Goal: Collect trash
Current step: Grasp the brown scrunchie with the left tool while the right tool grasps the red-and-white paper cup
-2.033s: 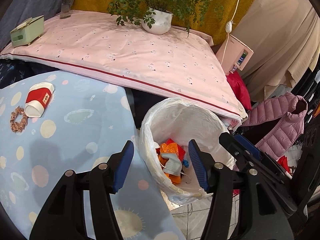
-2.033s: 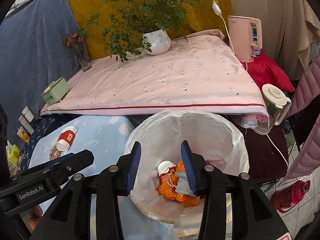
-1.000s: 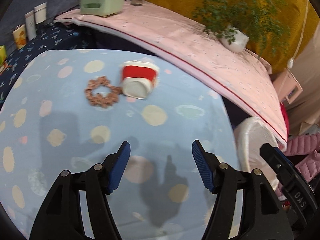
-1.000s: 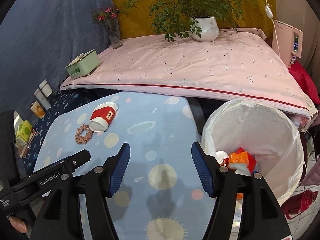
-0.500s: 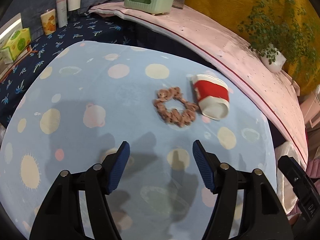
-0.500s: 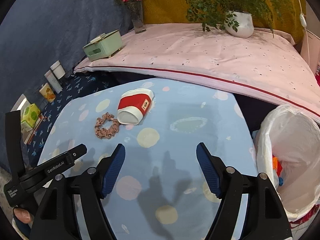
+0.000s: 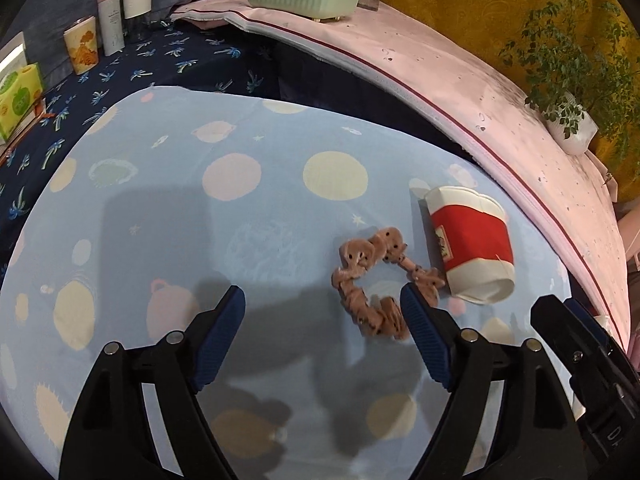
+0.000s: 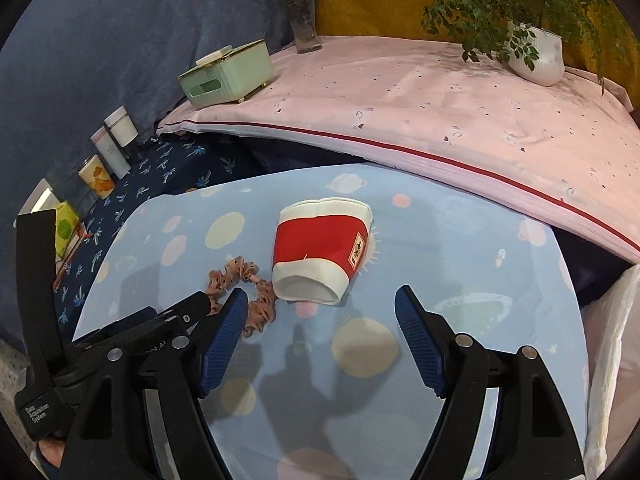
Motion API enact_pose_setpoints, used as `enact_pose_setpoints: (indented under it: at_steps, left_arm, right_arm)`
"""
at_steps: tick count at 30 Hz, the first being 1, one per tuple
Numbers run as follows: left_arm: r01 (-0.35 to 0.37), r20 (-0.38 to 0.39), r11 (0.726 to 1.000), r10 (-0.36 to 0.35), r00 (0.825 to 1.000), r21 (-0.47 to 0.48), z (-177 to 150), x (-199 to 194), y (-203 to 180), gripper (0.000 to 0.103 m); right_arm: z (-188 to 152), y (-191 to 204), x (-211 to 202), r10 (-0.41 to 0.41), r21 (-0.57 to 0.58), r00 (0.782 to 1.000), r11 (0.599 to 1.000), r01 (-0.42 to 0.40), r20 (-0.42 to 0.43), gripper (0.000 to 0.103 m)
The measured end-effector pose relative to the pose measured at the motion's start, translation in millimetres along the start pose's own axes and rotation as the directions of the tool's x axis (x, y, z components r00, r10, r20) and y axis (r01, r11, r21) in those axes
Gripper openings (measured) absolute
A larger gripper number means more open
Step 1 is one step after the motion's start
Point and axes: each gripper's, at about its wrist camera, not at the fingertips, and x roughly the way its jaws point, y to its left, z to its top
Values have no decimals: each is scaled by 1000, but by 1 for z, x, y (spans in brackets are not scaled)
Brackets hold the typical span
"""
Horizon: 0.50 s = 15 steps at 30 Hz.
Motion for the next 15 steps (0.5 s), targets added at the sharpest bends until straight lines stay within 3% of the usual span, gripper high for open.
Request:
enact_pose_setpoints:
  at_steps: [15]
  left_arm:
    - [-9, 16, 999, 8, 1000, 34, 15, 31, 2, 71]
  right_arm:
    - [23, 3, 58, -1, 22, 999, 1000, 1, -38, 73]
